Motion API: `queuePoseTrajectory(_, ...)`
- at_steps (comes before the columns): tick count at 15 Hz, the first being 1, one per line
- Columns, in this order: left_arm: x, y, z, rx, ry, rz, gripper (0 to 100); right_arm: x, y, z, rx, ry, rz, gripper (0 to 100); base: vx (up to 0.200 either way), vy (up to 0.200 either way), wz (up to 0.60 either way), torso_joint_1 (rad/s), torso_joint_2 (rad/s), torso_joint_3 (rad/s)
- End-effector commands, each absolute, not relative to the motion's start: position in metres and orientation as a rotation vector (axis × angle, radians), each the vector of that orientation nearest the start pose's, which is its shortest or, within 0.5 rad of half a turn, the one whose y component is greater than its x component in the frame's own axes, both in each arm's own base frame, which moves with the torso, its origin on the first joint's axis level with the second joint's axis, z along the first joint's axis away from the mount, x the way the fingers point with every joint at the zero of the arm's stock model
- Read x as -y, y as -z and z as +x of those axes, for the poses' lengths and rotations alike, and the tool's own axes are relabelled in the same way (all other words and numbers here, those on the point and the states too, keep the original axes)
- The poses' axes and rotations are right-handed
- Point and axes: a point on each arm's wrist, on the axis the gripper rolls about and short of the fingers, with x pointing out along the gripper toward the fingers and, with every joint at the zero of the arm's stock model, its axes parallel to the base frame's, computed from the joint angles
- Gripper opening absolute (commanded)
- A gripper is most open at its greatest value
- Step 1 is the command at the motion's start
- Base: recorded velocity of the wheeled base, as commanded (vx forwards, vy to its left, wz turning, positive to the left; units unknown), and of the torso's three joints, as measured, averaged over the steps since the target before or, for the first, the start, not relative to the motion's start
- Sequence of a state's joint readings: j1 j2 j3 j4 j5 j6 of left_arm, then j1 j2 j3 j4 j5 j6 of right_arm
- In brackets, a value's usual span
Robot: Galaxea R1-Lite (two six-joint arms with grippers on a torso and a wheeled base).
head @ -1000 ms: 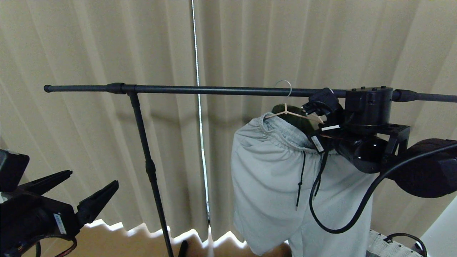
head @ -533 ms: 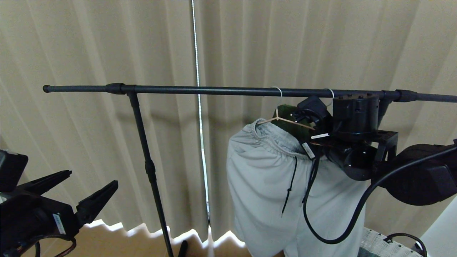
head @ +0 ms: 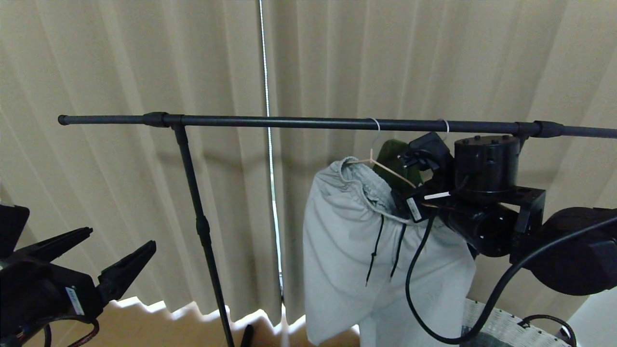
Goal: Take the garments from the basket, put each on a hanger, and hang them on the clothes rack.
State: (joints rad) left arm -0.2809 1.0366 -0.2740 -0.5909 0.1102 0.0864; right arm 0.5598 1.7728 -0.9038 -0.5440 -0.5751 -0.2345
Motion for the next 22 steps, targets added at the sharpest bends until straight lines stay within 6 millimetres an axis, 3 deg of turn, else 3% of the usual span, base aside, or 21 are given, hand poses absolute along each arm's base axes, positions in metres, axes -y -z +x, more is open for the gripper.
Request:
queuePoseTrajectory(1,0.032,-0.176,0.121,-0.154,0.175,0.117,100,-0.162,-0.182,0.271,-0.241,-0.057,-0.378,100,0.000,0.000,0.00,0.000,0.00,0.000)
queuePoseTrajectory(5,0.031,-0.177,0.120,-0.146,0.172,0.120,100,-0.155,-0.176,0.262,-0.120,-0.066,-0.300,100,0.000,0.000,0.00,0.000,0.00,0.000)
queuePoseTrajectory(7,0.030,-0.178,0.116,-0.129,0.169,0.122,100,-0.145,-0.182,0.248,-0.052,-0.057,-0.262,100,0.000,0.000,0.00,0.000,0.00,0.000)
queuePoseTrajectory(11,0.026,-0.184,0.100,-0.059,0.162,0.128,100,-0.102,-0.196,0.205,0.002,0.005,-0.196,100,0.000,0.000,0.00,0.000,0.00,0.000)
queuePoseTrajectory(15,0.021,-0.180,0.089,-0.041,0.127,0.128,100,-0.073,-0.198,0.178,0.034,0.017,-0.063,100,0.000,0.000,0.00,0.000,0.00,0.000)
queuePoseTrajectory(19,0.004,-0.176,0.073,-0.021,-0.068,0.117,100,-0.059,-0.183,0.149,0.011,0.014,-0.055,100,0.000,0.000,0.00,0.000,0.00,0.000)
queuePoseTrajectory(22,-0.003,-0.149,0.047,-0.093,-0.156,0.121,100,-0.049,-0.165,0.126,-0.024,0.007,-0.071,100,0.000,0.000,0.00,0.000,0.00,0.000)
